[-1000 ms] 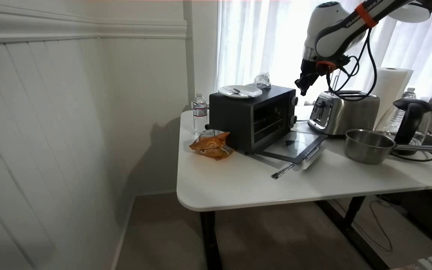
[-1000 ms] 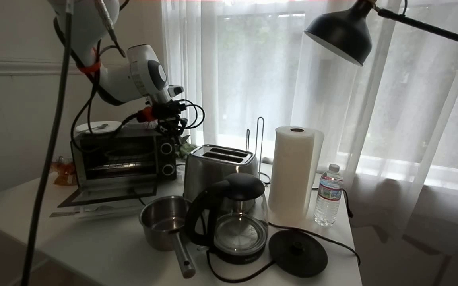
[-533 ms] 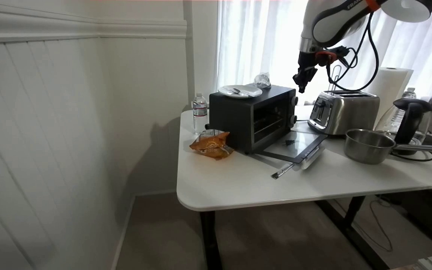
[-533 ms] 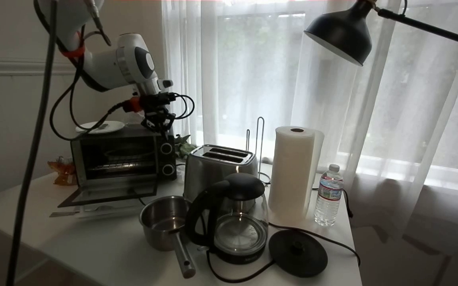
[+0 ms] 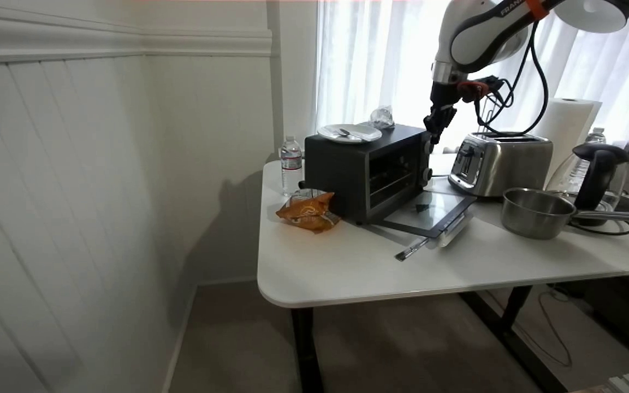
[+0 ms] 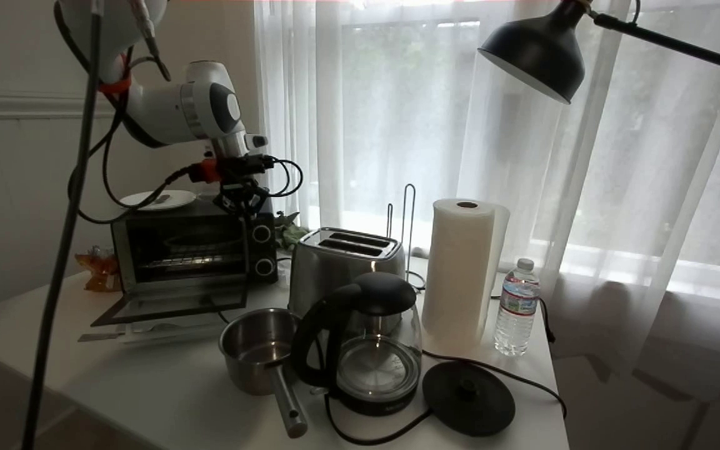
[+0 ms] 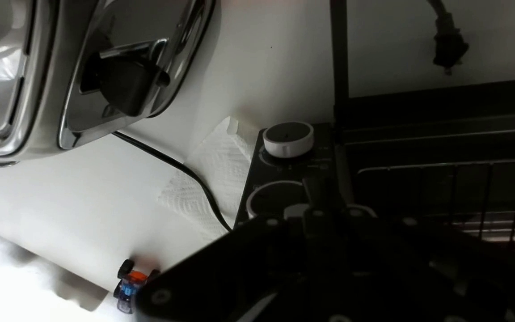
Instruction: Turn the top right knob on the oven to the right twice
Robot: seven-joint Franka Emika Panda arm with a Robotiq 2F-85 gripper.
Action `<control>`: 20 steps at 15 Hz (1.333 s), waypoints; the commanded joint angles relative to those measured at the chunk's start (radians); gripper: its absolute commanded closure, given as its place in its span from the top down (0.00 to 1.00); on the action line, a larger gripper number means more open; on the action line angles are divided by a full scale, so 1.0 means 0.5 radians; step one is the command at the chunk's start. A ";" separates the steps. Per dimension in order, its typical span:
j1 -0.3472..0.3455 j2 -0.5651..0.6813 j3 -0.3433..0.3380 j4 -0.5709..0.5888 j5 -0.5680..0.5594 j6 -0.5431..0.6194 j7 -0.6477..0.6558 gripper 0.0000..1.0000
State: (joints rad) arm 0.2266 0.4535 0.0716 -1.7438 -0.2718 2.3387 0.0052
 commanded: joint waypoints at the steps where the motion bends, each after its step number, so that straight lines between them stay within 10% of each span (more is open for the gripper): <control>1: -0.051 0.012 0.049 -0.004 0.084 -0.026 -0.103 0.00; 20: -0.117 0.122 0.082 0.047 0.264 0.204 -0.168 0.00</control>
State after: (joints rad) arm 0.1789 0.4977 0.1058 -1.7377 -0.1596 2.4032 -0.0659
